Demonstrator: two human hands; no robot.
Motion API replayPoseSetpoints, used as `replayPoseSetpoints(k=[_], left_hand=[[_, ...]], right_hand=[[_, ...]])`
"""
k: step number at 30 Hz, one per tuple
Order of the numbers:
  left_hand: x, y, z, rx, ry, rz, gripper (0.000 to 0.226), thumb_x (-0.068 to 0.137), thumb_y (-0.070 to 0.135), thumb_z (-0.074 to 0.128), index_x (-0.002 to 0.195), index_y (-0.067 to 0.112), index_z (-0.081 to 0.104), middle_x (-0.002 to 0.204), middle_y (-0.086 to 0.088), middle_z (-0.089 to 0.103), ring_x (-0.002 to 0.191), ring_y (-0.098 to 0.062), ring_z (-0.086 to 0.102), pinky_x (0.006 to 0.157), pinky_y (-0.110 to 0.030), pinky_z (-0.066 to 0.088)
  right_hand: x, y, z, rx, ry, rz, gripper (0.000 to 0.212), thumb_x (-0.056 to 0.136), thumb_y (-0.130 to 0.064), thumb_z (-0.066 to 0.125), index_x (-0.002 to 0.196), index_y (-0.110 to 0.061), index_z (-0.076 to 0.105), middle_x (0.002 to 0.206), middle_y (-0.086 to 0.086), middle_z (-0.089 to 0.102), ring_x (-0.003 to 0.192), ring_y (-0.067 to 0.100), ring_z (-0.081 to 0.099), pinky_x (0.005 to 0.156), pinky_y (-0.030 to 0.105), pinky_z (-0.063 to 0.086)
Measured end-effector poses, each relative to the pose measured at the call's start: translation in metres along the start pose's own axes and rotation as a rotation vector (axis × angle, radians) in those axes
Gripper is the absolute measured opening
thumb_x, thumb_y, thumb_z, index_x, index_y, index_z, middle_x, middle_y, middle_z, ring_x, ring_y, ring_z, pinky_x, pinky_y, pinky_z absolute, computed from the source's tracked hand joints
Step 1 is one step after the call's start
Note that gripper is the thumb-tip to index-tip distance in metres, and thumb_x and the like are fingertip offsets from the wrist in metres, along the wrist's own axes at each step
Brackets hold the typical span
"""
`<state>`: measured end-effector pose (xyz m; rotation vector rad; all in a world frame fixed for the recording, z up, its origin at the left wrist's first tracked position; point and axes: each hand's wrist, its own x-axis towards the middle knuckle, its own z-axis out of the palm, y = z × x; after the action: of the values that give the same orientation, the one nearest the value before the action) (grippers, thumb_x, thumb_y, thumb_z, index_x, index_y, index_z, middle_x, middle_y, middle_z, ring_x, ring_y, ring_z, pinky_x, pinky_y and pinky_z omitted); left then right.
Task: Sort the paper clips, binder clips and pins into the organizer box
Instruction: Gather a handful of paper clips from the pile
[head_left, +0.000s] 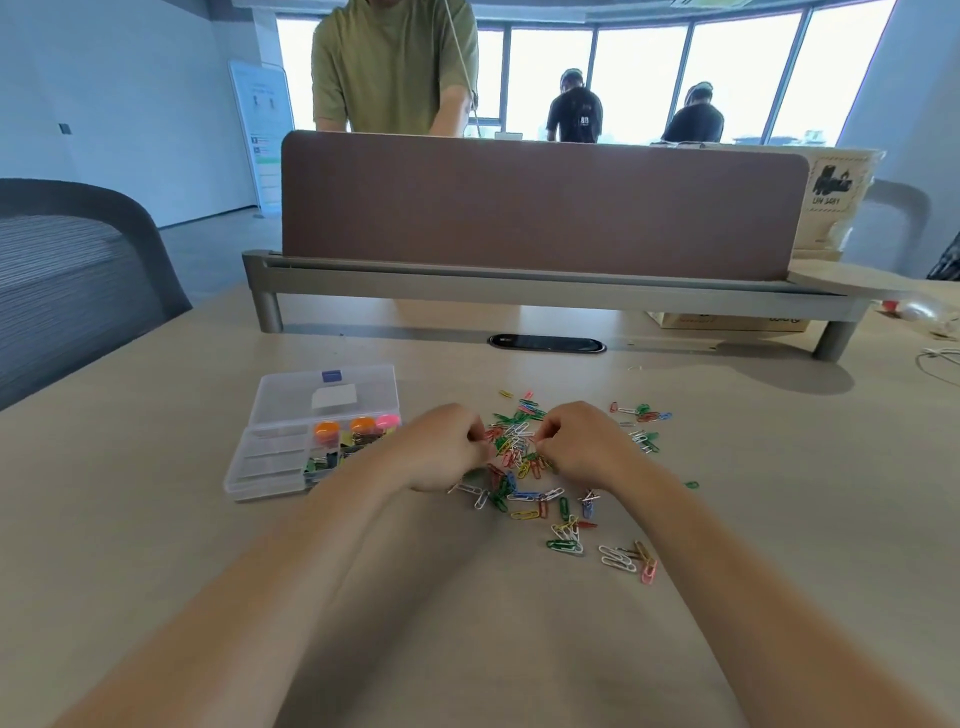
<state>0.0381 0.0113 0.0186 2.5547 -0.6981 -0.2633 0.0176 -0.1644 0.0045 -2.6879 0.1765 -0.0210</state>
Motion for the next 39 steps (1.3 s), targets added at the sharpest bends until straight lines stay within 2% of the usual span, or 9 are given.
replayPoseSetpoints(k=[2,6,12,17,22,26,31,36,39], left_hand=[[0.01,0.001,-0.004,-0.037,0.034,-0.016,0.029,0.099,0.028,0.049,0.102,0.005,0.065,0.093,-0.014,0.066,0.081,-0.027,0.058,0.074,-0.035,0.044],[0.034,-0.002,-0.012,-0.086,0.021,-0.085,0.036,0.097,0.023,0.048,0.065,0.008,0.051,0.062,-0.012,0.038,0.051,-0.019,0.033,0.058,-0.03,0.03],[0.069,-0.001,-0.009,-0.241,0.049,-0.221,0.021,0.095,0.021,0.048,0.085,0.008,0.061,0.071,-0.005,0.059,0.057,-0.016,0.056,0.055,-0.025,0.048],[0.083,0.001,-0.004,-0.329,0.028,-0.253,0.022,0.094,0.022,0.049,0.09,0.006,0.063,0.08,-0.01,0.064,0.071,-0.027,0.062,0.074,-0.037,0.056],[0.091,-0.001,-0.001,-0.435,0.02,-0.217,0.022,0.086,0.008,0.046,0.065,0.004,0.055,0.066,-0.015,0.054,0.05,-0.024,0.043,0.049,-0.024,0.034],[0.094,0.001,-0.001,-0.452,0.048,-0.216,0.022,0.089,0.007,0.047,0.073,-0.001,0.06,0.069,-0.014,0.06,0.053,-0.022,0.049,0.049,-0.023,0.038],[0.105,0.01,0.0,-0.385,0.053,-0.211,0.019,0.093,0.013,0.049,0.091,0.003,0.065,0.072,-0.005,0.06,0.057,-0.014,0.054,0.057,-0.026,0.048],[0.112,0.017,0.007,-0.343,0.048,-0.15,0.028,0.096,0.015,0.047,0.108,0.001,0.068,0.083,-0.006,0.065,0.066,-0.015,0.058,0.076,-0.033,0.051],[0.115,0.019,0.011,-0.283,0.052,-0.125,0.027,0.096,0.01,0.046,0.107,0.002,0.069,0.102,-0.016,0.07,0.074,-0.018,0.058,0.071,-0.028,0.052]], right_hand=[[0.007,0.004,-0.004,-0.011,0.003,-0.009,0.018,0.094,-0.012,0.057,0.094,-0.012,0.075,0.102,0.003,0.071,0.09,0.016,0.064,0.077,0.029,0.051],[0.017,0.004,-0.009,-0.034,-0.042,-0.046,0.022,0.094,-0.015,0.06,0.111,-0.018,0.073,0.12,0.001,0.068,0.088,0.011,0.06,0.078,0.024,0.043],[0.036,0.003,-0.006,-0.101,-0.095,-0.131,0.037,0.092,-0.029,0.065,0.129,-0.023,0.063,0.141,0.001,0.054,0.122,0.021,0.053,0.1,0.033,0.04],[0.047,0.006,-0.003,-0.14,-0.155,-0.202,0.025,0.088,-0.029,0.07,0.113,-0.025,0.07,0.106,-0.004,0.056,0.094,0.015,0.051,0.078,0.026,0.037],[0.051,0.015,-0.017,-0.155,-0.212,-0.236,0.013,0.089,-0.026,0.07,0.1,-0.021,0.074,0.083,-0.015,0.053,0.078,0.007,0.051,0.058,0.019,0.034],[0.062,0.03,-0.031,-0.136,-0.079,-0.156,0.017,0.094,-0.018,0.061,0.104,-0.015,0.075,0.104,-0.002,0.07,0.082,0.009,0.057,0.061,0.014,0.035],[0.065,0.04,-0.037,-0.193,-0.135,-0.061,0.031,0.096,-0.018,0.06,0.127,-0.016,0.065,0.134,0.002,0.06,0.114,0.018,0.057,0.092,0.026,0.039],[0.065,0.047,-0.038,-0.214,-0.195,-0.095,0.027,0.088,-0.023,0.071,0.115,-0.02,0.071,0.109,-0.003,0.059,0.093,0.013,0.05,0.076,0.023,0.037],[0.065,0.049,-0.037,-0.179,-0.218,-0.126,0.018,0.085,-0.022,0.074,0.103,-0.019,0.074,0.091,-0.007,0.059,0.084,0.013,0.054,0.06,0.021,0.038]])
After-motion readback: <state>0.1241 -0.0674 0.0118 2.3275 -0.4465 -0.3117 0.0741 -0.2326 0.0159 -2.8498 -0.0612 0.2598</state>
